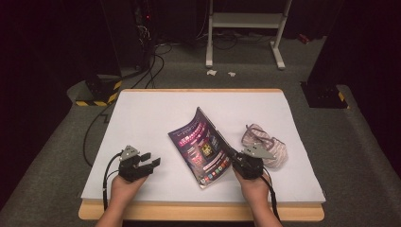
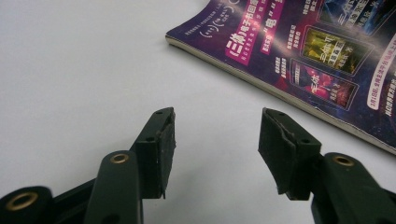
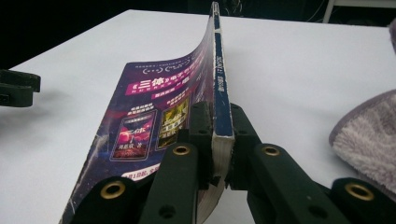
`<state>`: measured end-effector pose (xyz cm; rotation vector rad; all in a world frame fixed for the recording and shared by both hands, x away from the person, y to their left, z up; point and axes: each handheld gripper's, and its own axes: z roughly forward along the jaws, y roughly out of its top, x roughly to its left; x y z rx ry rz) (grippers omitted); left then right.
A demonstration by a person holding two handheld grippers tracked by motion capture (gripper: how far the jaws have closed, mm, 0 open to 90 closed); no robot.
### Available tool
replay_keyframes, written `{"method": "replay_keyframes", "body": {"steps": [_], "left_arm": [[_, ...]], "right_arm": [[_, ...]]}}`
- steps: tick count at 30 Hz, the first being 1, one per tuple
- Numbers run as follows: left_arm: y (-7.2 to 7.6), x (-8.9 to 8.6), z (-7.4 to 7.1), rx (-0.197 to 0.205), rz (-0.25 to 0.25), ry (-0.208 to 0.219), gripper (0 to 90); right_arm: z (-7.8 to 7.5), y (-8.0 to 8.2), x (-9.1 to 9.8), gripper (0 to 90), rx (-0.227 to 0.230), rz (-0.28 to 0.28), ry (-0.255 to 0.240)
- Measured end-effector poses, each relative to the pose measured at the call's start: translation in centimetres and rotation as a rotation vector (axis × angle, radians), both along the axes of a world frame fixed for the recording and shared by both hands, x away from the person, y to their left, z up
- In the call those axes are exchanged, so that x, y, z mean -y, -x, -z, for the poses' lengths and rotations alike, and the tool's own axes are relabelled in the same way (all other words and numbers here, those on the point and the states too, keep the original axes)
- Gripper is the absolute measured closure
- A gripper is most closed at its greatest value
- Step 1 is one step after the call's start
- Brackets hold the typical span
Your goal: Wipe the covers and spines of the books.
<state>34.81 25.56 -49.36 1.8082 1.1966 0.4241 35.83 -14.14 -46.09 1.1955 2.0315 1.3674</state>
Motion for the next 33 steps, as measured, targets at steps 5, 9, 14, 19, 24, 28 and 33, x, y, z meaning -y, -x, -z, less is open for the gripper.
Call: {"method": "replay_keyframes", "body": {"steps": [5,9,14,19,24,28,33], "left_arm": [[0.0,-0.3,-0.1,0.008,-0.001,0.005,45.9],[0.1,-0.5,-0.3,0.017,-0.010,0.017,45.6],[0.2,-0.8,-0.4,0.028,-0.019,0.029,45.3],[0.2,-0.9,-0.4,0.030,-0.022,0.035,45.1],[0.2,-1.0,-0.4,0.030,-0.022,0.038,45.1],[0.1,-1.0,-0.3,0.026,-0.022,0.035,45.1],[0.1,-1.0,-0.3,0.024,-0.022,0.036,45.1]], "right_arm": [[-0.9,-0.3,-0.5,84.5,0.014,-0.008,0.009],[-2.4,-0.5,-1.0,84.5,0.043,-0.012,0.017],[-4.2,-0.5,-1.6,84.5,0.086,-0.020,0.012],[-5.5,-0.4,-2.3,84.6,0.119,-0.025,0.006],[-6.6,-0.4,-2.4,84.6,0.149,-0.022,-0.010],[-7.6,-0.3,-2.2,84.6,0.179,-0.008,-0.015],[-8.6,-0.4,-1.4,84.6,0.212,0.029,-0.020]]}}
